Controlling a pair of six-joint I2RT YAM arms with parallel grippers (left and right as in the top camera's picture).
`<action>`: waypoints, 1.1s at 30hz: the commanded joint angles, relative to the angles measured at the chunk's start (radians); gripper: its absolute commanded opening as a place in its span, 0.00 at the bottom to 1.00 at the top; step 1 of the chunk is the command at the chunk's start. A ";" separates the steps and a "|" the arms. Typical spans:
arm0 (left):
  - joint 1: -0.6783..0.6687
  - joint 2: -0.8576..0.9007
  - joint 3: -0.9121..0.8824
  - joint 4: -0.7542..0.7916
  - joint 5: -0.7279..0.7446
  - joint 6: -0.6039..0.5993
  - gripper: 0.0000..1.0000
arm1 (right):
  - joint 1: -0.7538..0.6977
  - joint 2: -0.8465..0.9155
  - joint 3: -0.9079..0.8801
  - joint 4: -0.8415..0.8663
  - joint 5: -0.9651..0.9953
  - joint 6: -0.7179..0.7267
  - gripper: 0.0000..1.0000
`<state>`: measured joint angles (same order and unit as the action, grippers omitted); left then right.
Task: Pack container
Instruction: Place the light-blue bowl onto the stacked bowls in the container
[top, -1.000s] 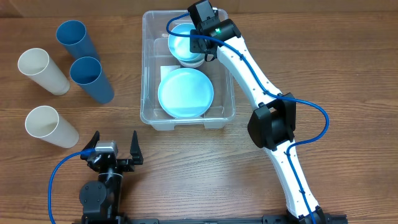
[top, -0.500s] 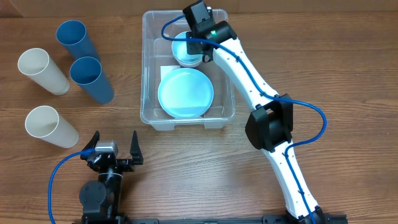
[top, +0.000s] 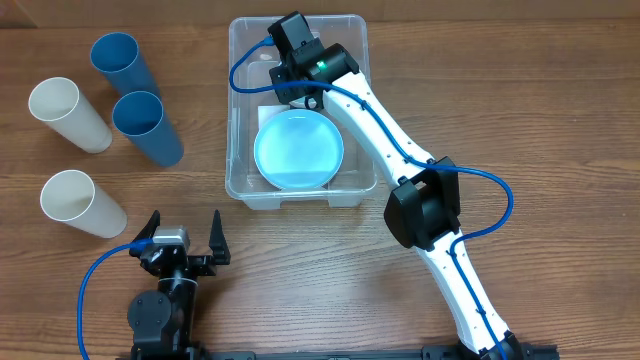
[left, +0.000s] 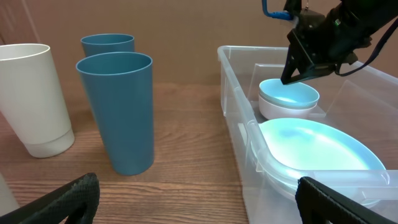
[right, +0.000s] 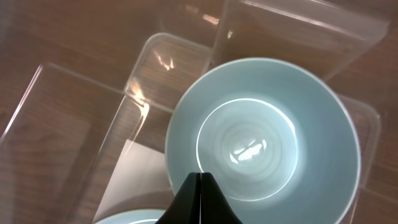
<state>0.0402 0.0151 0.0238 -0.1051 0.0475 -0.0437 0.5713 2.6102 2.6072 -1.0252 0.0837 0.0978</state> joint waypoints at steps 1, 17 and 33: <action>0.005 -0.008 -0.003 0.000 -0.003 0.022 1.00 | -0.003 0.004 -0.002 -0.024 -0.142 0.006 0.04; 0.005 -0.008 -0.003 0.000 -0.003 0.022 1.00 | -0.003 0.006 -0.003 -0.062 -0.220 0.033 0.04; 0.005 -0.008 -0.003 0.000 -0.003 0.022 1.00 | -0.010 -0.156 0.532 -0.642 -0.175 0.097 0.04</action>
<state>0.0402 0.0151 0.0238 -0.1051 0.0475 -0.0437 0.5652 2.5786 3.1142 -1.6592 -0.0998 0.1871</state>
